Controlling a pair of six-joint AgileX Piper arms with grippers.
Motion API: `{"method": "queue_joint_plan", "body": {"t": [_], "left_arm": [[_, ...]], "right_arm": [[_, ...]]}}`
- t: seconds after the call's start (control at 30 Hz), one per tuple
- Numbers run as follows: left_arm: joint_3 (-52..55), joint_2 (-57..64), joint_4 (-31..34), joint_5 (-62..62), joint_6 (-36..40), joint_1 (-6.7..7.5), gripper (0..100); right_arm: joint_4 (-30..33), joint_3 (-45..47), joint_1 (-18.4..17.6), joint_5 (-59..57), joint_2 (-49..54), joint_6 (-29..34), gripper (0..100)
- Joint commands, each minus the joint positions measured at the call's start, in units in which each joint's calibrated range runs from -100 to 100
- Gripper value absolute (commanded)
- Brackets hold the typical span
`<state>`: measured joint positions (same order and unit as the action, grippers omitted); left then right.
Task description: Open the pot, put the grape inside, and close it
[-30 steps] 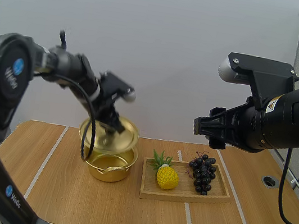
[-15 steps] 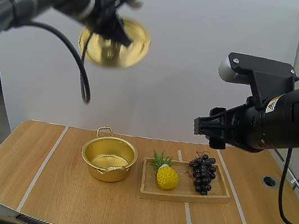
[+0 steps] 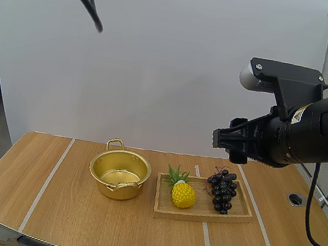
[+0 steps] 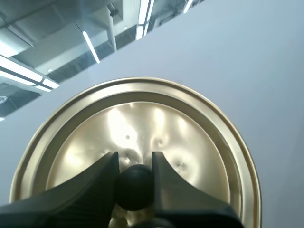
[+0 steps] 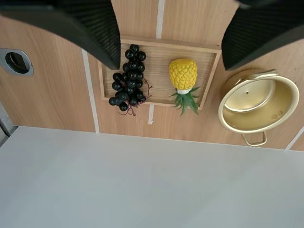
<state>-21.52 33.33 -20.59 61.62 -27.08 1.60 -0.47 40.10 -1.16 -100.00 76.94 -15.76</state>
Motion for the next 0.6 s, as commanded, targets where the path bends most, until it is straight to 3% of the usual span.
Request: {"method": "queue_joint_plan", "body": {"t": [0.0,0.17,0.57], "left_arm": [[-1.4,0.9,0.2,-12.0,0.9,0.18,0],[-1.4,1.5,0.2,-18.5,0.9,0.18,0],[-1.4,1.6,0.2,-18.5,0.9,0.18,0]], "right_arm": [[0.5,-0.4,0.1,0.0,0.0,1.0,100],[5.1,-0.4,0.1,0.0,-0.1,3.8,100],[9.4,-0.4,0.1,0.0,-11.0,6.4,100]]}}
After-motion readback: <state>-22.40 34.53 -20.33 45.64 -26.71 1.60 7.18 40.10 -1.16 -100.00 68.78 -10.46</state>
